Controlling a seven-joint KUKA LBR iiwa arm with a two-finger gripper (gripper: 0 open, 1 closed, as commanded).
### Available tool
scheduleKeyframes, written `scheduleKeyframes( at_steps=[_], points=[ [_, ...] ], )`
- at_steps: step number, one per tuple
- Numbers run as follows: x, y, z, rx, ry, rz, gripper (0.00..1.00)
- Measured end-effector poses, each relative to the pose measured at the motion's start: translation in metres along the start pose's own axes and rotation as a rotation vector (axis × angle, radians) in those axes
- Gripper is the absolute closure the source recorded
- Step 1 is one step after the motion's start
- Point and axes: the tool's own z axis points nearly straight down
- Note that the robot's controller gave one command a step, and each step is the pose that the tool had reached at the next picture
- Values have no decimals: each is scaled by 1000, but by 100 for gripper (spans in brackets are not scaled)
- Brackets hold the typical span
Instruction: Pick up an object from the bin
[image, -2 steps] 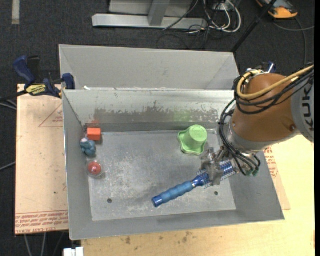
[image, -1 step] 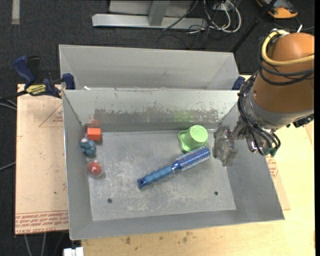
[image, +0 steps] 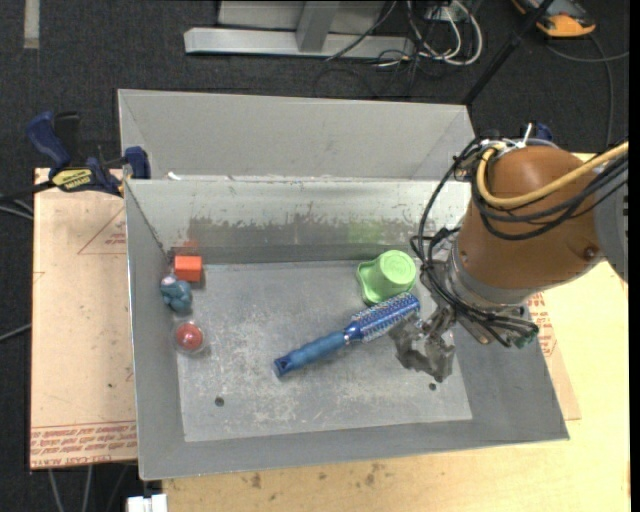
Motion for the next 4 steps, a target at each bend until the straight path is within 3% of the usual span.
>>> scheduleKeyframes(
  at_steps=[1,2,3,4],
  points=[
    [-4,-79,36,5,-3,146,100],
    [11,-37,19,1,-4,320,100],
    [-5,-17,39,1,-3,435,100],
    [-4,-18,38,2,-4,436,0]
  ],
)
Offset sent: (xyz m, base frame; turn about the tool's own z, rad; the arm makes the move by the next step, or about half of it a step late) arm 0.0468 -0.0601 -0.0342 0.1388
